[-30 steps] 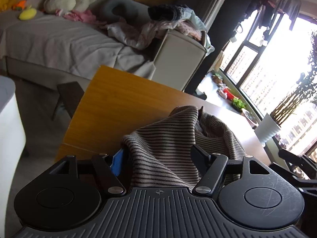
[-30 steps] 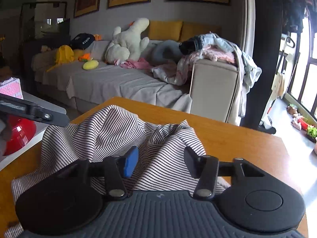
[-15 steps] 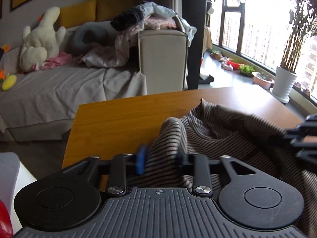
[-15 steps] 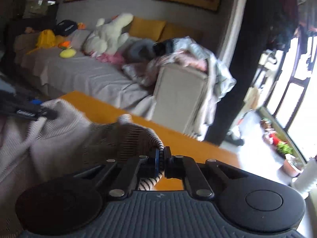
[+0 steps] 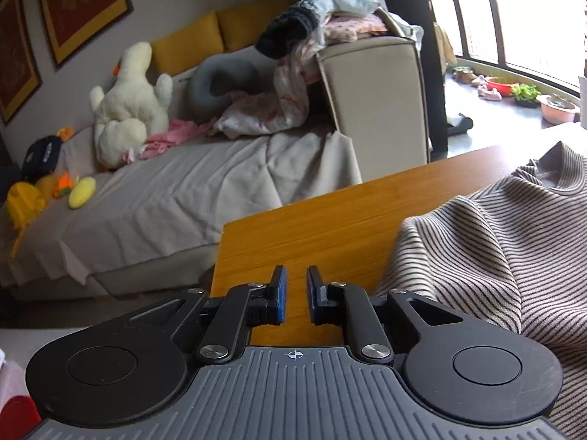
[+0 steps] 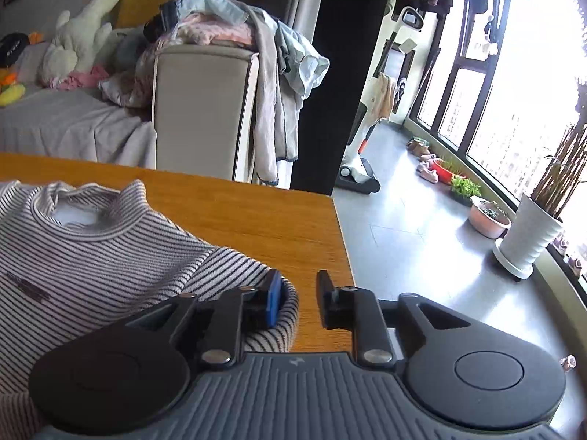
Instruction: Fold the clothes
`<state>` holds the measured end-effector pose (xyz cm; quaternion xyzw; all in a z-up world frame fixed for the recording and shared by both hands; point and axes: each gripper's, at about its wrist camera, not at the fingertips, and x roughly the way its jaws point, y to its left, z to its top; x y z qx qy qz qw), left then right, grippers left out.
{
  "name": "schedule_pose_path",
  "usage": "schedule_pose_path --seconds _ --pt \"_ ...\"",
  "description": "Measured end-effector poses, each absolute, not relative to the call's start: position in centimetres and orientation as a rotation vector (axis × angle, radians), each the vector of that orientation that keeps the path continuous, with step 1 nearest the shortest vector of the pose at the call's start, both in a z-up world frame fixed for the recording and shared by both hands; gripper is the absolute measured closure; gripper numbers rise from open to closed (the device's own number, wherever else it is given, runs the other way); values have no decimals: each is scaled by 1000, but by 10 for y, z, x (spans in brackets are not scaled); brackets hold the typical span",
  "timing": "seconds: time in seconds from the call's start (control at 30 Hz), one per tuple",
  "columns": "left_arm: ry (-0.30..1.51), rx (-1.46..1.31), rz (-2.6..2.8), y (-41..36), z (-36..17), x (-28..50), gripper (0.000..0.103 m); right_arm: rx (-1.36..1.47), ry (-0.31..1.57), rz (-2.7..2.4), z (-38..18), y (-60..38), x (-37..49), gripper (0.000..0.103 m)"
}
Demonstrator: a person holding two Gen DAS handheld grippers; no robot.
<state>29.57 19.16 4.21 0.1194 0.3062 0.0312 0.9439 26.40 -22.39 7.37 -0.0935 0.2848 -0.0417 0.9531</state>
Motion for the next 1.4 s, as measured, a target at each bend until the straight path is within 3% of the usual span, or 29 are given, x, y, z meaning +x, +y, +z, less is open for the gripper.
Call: schedule_pose_path --seconds 0.07,0.13,0.17,0.3,0.47,0.57,0.6,0.63,0.67,1.0,1.2,1.4 --pt "619 176 20 192 52 286 82 -215 522 -55 92 -222 239 60" --pt "602 113 -49 185 61 273 57 -205 491 23 112 -216 210 56" --pt "588 87 -88 178 64 265 52 -192 488 75 120 -211 196 51" --pt "552 1 -245 143 58 227 16 -182 475 342 132 -171 125 20" --pt "570 21 -351 107 29 184 8 -351 569 505 87 -105 85 20" --pt "602 34 -336 103 18 173 8 -432 603 491 64 -96 82 38" --pt "600 30 -327 105 18 171 6 -429 612 483 68 -102 82 71" --pt "595 23 -318 107 19 169 4 -431 627 448 75 -111 86 85" --pt "589 17 -308 110 20 167 4 -402 633 417 86 -124 90 91" --pt "567 -14 -367 106 24 149 1 10 367 -97 236 -295 130 96" --pt "596 -106 -366 124 30 149 0 29 294 42 266 -254 176 96" --pt "574 -128 -322 148 41 139 0 -10 336 290 251 -146 232 100"
